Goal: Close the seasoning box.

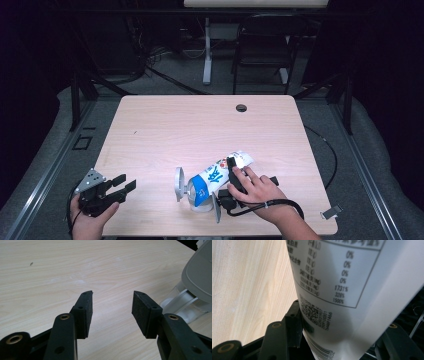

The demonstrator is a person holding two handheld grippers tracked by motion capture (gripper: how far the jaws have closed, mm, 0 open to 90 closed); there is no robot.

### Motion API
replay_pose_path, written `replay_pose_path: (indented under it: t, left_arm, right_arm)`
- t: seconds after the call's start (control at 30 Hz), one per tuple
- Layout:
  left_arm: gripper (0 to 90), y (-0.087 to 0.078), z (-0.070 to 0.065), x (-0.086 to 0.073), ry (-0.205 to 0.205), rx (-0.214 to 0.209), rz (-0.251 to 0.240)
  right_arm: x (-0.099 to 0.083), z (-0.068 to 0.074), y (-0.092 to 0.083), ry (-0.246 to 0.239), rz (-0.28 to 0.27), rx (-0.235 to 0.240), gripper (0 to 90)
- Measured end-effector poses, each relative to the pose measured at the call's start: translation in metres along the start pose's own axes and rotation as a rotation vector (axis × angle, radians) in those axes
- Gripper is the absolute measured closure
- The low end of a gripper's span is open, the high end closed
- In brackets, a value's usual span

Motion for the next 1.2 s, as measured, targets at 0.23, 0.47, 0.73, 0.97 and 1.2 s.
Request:
replay_pose_path:
  t: [0.23, 0.47, 0.73, 0.97, 1.2]
  left_arm:
    - [51.6, 0.0001, 0.0002, -0.0002, -0.001, -0.001, -0.001]
    - [51.6, 0.0003, 0.0003, -0.0005, -0.002, -0.001, 0.0]
    - [51.6, 0.0, 0.0005, -0.0004, -0.002, -0.001, 0.0]
    - [51.5, 0.0004, 0.0004, -0.0006, 0.0, -0.002, 0.001]
    - [51.6, 0.0003, 0.0005, -0.0008, -0.003, -0.001, 0.002]
  right_arm:
    - [0.0, -0.0004, -0.0001, -0.004, 0.0, 0.002, 47.3]
    - [0.0002, -0.0009, -0.0004, -0.01, 0.003, 0.005, 47.3]
    - [0.0003, -0.0015, -0.0005, -0.017, 0.001, 0.003, 47.6]
    - [0.0007, -0.0024, -0.0007, -0.027, 0.005, 0.001, 48.1]
    - [0.0006, -0.003, -0.0008, -0.029, 0.005, 0.003, 48.5]
Point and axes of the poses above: each handheld gripper's, and its own axes: y roughly forward along the jaws, x roughly out of its top, z roughly to its left, the point moved 2 cm from there along y, roughly forward along the jaws, and after that the axes turned 14 degrees about -z, right-handed, at the moved point
